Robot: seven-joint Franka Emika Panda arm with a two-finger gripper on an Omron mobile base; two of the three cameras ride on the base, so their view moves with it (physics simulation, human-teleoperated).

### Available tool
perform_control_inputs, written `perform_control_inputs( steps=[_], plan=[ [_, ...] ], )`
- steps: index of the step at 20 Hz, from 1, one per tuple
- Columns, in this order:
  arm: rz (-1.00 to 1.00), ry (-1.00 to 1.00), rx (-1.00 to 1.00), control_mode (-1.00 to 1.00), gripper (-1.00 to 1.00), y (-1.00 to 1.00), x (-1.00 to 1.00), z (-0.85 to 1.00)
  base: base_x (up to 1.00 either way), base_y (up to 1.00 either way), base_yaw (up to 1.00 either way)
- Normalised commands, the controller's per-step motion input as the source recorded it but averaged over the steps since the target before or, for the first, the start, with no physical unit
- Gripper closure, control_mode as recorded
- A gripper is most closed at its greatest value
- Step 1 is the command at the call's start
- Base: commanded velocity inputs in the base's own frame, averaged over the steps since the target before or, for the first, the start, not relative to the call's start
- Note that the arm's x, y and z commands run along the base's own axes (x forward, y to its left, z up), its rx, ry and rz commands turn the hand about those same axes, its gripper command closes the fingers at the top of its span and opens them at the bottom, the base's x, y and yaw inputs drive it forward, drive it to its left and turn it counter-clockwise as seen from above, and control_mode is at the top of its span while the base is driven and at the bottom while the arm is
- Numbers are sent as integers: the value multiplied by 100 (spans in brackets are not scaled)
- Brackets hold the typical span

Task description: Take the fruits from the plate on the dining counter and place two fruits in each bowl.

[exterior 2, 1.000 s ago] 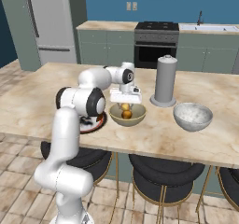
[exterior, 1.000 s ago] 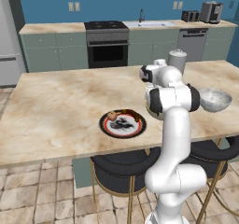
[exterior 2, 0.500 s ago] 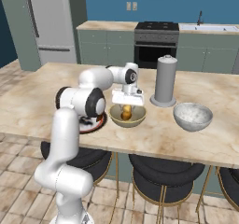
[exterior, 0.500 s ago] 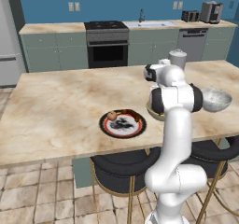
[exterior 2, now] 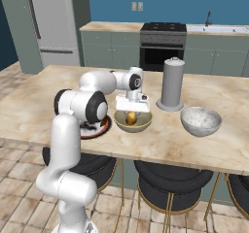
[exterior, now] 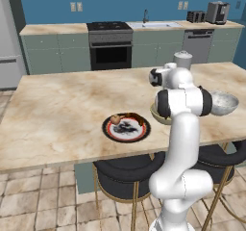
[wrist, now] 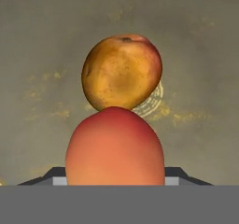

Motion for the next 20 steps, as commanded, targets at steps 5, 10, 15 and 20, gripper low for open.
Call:
perform_control_inputs(
  steps=[5, 10, 15, 20],
  plan=[
    [0, 3, 0, -100, 100, -1, 4, -18, 0, 0, 0],
    [0, 0, 0, -100, -100, -1, 0, -3, 0, 0, 0],
    [0, 0, 0, -100, -100, 0, 0, 0, 0, 0, 0],
    [0, 0, 0, -100, -100, -1, -2, 15, 0, 0, 0]
  ],
)
